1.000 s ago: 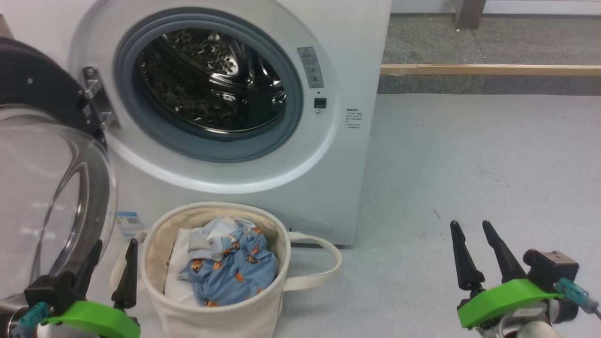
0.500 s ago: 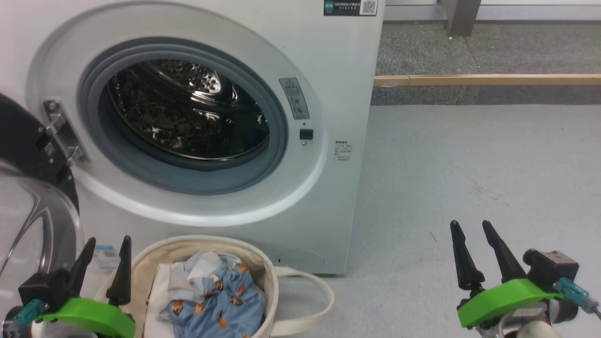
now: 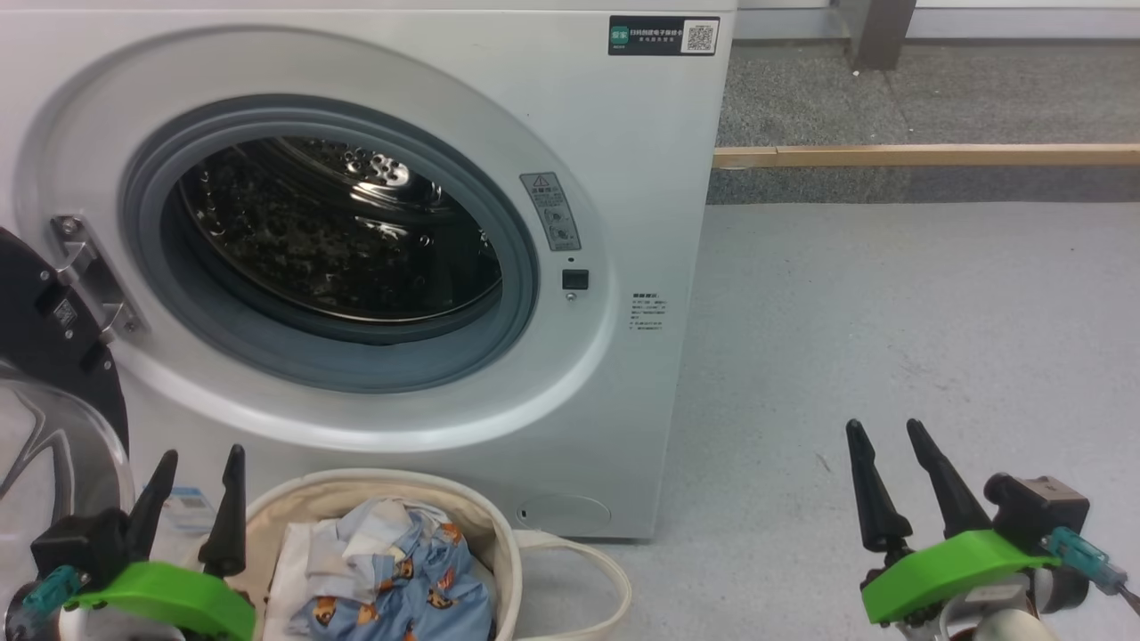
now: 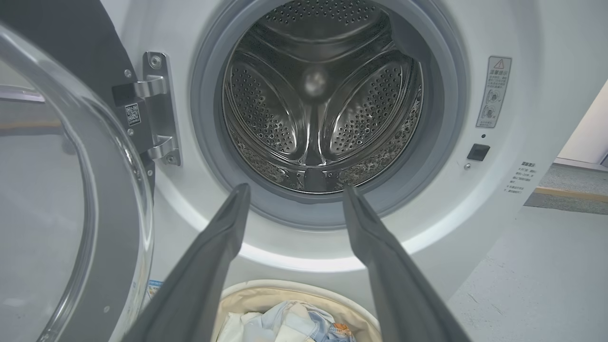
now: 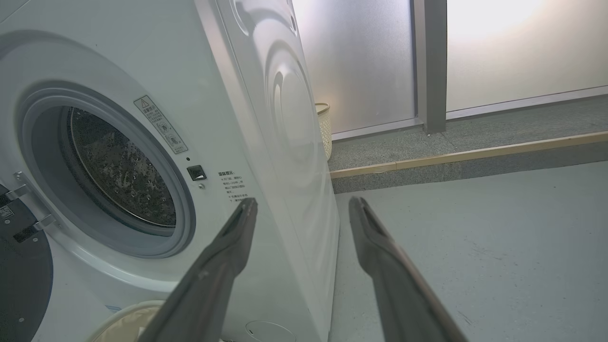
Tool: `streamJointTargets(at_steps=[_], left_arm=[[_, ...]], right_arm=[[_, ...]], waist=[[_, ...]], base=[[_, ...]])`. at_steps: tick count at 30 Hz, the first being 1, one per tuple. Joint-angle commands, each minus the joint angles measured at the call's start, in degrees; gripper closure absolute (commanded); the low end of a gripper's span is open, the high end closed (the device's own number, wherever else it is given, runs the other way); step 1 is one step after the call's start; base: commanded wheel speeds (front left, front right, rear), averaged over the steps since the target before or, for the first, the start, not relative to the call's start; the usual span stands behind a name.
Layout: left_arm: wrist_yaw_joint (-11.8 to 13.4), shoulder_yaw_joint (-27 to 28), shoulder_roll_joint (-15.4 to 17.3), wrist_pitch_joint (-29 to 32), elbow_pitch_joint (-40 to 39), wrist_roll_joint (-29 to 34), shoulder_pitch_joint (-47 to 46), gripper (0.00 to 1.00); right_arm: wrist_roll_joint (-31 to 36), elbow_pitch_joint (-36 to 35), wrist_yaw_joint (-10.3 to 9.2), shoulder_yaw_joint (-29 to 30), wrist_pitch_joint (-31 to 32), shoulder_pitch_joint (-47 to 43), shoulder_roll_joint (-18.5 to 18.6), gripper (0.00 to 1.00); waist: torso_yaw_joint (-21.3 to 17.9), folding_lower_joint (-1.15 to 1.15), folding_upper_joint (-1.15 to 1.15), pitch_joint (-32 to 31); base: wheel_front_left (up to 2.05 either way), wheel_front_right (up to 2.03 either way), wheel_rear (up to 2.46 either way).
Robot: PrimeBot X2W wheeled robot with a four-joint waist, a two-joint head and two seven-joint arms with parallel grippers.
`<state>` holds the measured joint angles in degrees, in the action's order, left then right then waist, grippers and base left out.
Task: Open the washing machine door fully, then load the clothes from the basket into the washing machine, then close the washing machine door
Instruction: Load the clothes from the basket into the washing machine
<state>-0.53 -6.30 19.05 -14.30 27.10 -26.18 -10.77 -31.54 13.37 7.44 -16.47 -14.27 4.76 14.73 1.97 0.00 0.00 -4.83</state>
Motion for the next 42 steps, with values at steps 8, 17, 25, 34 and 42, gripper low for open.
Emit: streamJointTargets(at_steps=[8,17,25,34,42], left_arm=[[-0.8,2.1,-0.5,-0.7,0.7,-1.4,-3.2,0.00],[-0.6,4.3,-1.6,-0.7,0.9,0.2,-3.7,0.00],[-3.9,3.8,-2.5,-0.7,0.1,2.1,-3.5,0.00],[-5.7,3.4,-3.0,-0.7,3.7,2.6,-4.1,0.00],[-6.5,3.5,-4.4,-0.7,6.9,1.6,-5.5,0.00]], right_arm=[[0.0,-1.9,0.05,-1.6,-0.7,2.6,-0.1,0.00],[-0.3,-2.3,0.05,-1.9,-0.7,2.8,0.4,0.00],[-0.4,-2.6,0.05,-2.2,-0.7,3.0,0.4,0.00],[-0.8,-2.7,0.05,-2.4,-0.7,3.1,0.1,0.00],[-1.1,-2.8,0.05,-2.9,-0.7,3.3,-0.1,0.00]], waist=[[-0.6,0.00,0.00,0.9],[-1.2,0.00,0.00,1.5],[-1.4,0.00,0.00,2.2],[-2.1,0.00,0.00,3.5],[-2.9,0.00,0.00,4.8]], base=[[0.00,0.00,0.00],[0.00,0.00,0.00],[0.00,0.00,0.00],[0.00,0.00,0.00],[0.00,0.00,0.00]])
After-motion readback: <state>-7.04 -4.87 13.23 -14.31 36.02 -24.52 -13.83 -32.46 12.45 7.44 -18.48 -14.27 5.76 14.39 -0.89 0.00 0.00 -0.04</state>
